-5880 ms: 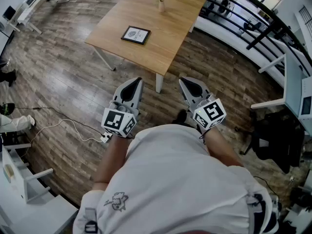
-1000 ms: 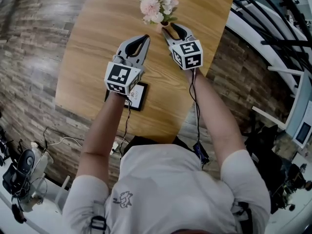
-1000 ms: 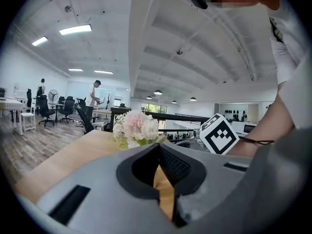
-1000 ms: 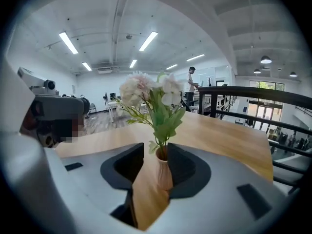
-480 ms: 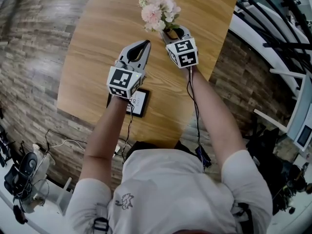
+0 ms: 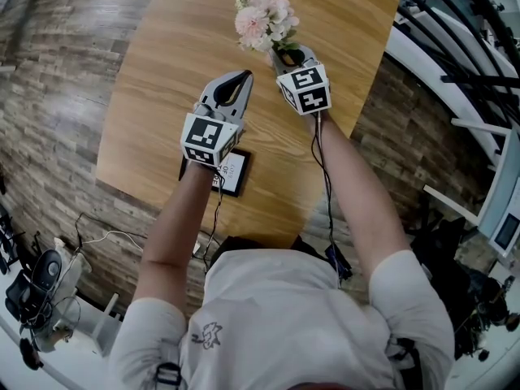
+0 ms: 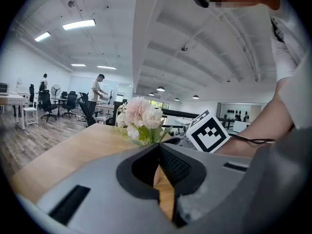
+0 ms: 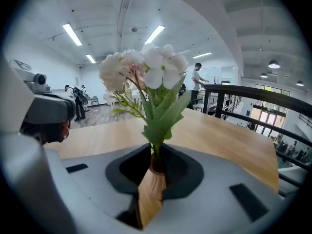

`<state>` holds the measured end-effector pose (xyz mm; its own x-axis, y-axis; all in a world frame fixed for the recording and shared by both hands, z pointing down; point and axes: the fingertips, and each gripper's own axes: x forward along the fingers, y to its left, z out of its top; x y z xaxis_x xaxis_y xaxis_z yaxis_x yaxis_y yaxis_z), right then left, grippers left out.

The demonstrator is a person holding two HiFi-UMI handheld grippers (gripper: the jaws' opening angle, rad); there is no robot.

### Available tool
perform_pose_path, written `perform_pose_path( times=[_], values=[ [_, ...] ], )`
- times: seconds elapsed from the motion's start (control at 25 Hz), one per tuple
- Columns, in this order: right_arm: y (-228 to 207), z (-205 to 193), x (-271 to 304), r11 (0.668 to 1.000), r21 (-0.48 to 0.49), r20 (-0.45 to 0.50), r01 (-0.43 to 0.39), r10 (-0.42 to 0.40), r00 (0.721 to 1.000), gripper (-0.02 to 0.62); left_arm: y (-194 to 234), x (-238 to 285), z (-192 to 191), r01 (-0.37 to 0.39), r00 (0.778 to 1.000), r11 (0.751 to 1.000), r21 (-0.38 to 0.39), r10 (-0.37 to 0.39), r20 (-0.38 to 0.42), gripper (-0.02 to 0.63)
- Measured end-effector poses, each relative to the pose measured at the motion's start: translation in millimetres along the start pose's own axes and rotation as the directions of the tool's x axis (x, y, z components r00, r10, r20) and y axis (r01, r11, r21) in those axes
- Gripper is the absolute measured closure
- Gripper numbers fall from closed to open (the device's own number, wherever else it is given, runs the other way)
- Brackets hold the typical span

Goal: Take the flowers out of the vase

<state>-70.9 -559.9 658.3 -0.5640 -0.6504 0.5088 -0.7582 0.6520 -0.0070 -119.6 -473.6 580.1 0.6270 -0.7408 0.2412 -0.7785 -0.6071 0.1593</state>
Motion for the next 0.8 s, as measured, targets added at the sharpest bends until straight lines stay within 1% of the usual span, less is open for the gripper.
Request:
perform_pose_path(
  times=[0.12, 0.36, 0.56, 0.8],
  values=[
    [2, 1, 0, 1.0, -0.005, 0.001, 0.001, -0.001, 1.0, 0.541, -1, -4, 0, 0.0, 1.0, 1.0, -0.003, 0.0, -0.001, 0.601],
    [2, 2, -7, 1.0, 0.017, 0.015, -0.001, 0.001, 1.0, 0.548, -7, -8, 1, 0.005, 1.0, 1.0, 0.009, -0.005, 0.001, 0.601],
    [5, 16, -19, 1.0, 0.008, 0.052, -0.002, 0.002, 0.999, 0.549, -14, -11, 6, 0.004, 1.0, 1.0, 0.001, -0.004, 0.017, 0.601],
    [3, 41, -40, 1.0, -0.013, 0.104, 0.0, 0.002, 0.995, 0.551, -26, -15, 16, 0.0, 1.0, 1.0, 0.015, 0.0, 0.03, 0.601]
  ],
)
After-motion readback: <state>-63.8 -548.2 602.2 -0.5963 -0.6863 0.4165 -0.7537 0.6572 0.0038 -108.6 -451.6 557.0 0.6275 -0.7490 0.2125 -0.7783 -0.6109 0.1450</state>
